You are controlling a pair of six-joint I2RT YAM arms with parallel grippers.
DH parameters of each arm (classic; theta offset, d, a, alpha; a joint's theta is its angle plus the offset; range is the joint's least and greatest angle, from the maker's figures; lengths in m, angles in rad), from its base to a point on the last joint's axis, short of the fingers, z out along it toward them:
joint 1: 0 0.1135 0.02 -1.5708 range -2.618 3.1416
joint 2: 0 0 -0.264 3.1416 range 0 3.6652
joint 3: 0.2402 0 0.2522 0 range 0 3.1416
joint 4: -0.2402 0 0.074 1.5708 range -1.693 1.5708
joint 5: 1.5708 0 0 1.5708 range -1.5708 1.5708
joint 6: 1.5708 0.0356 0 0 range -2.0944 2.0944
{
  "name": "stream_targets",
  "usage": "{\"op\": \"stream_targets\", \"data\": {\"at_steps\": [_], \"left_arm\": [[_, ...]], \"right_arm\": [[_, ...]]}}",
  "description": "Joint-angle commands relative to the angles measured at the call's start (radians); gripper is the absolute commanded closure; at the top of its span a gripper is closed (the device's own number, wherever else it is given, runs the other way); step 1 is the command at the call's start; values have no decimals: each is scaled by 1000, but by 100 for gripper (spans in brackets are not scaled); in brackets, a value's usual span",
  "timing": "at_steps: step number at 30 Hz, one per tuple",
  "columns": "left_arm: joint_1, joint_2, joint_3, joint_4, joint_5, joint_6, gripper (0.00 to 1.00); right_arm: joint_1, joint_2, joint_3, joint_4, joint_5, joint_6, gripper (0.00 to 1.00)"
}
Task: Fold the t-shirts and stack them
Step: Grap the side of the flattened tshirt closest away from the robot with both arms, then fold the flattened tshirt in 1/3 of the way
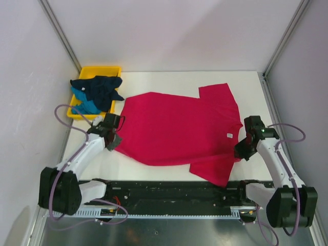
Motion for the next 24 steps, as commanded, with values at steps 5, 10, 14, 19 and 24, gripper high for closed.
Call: {"op": "stream_targets", "data": {"at_steps": [5, 10, 14, 19, 24], "left_arm": [[-4, 215, 151, 115, -54, 117, 100], [3, 324, 223, 137, -53, 132, 100], [18, 379, 266, 144, -52, 138, 100], [33, 409, 290, 151, -52, 141, 100], [48, 432, 301, 157, -47, 143, 100]], "right_arm": [[-56, 147, 56, 223, 7, -85, 100], [-90, 234, 76, 288, -8, -118, 100], [-101, 267, 80, 323, -1, -133, 100], [-119, 282, 81, 352, -4, -144, 100], [-131, 294, 81, 365, 0, -158, 100]]}}
